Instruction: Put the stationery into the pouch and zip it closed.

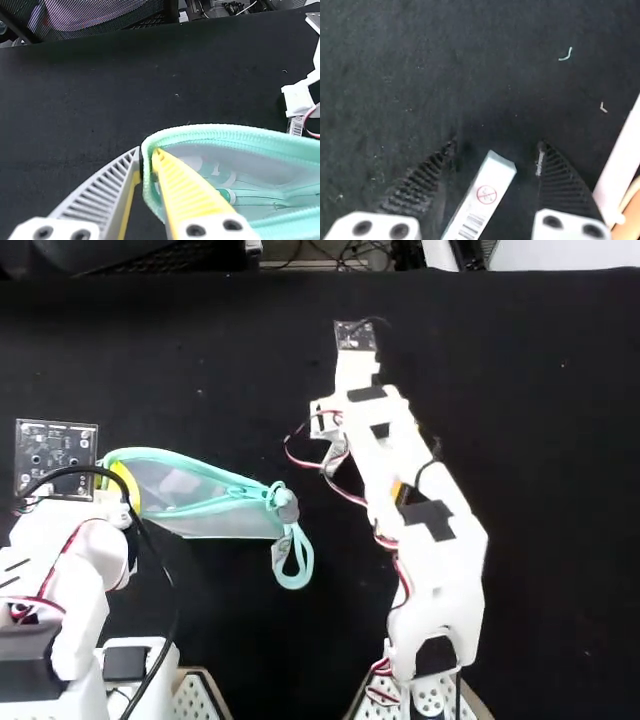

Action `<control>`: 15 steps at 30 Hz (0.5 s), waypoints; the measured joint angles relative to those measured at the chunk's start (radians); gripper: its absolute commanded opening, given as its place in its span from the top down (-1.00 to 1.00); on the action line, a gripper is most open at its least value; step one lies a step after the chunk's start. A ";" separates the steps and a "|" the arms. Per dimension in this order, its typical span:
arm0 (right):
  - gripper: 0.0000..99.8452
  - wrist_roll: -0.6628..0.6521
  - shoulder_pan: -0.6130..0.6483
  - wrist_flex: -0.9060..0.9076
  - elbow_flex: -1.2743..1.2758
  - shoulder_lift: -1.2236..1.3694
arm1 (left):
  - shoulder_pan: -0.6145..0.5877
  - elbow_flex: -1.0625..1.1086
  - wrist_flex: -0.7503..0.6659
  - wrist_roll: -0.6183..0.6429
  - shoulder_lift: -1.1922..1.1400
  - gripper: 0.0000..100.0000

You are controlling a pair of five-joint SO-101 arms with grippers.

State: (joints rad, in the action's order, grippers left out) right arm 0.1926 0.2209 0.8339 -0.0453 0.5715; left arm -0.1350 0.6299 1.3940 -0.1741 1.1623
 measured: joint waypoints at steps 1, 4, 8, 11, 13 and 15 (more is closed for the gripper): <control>0.76 0.000 0.000 0.035 -0.037 0.018 | 0.000 0.000 0.000 0.000 0.000 0.91; 0.94 0.000 -0.008 0.175 -0.163 0.074 | 0.000 0.000 0.000 0.000 0.000 0.91; 0.98 0.000 -0.009 0.351 -0.278 0.110 | 0.000 0.000 0.000 0.000 0.000 0.91; 0.98 -0.005 -0.023 0.413 -0.305 0.112 | 0.000 0.000 0.000 0.000 0.000 0.91; 0.98 -0.041 -0.035 0.462 -0.307 0.112 | 0.000 0.000 0.000 0.000 0.000 0.91; 0.98 -0.074 -0.037 0.502 -0.288 0.087 | 0.000 0.000 0.000 0.000 0.000 0.91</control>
State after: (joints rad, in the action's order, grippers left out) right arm 0.1189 0.1841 1.3357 -0.3337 0.6590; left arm -0.1350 0.6299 1.3940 -0.1741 1.1623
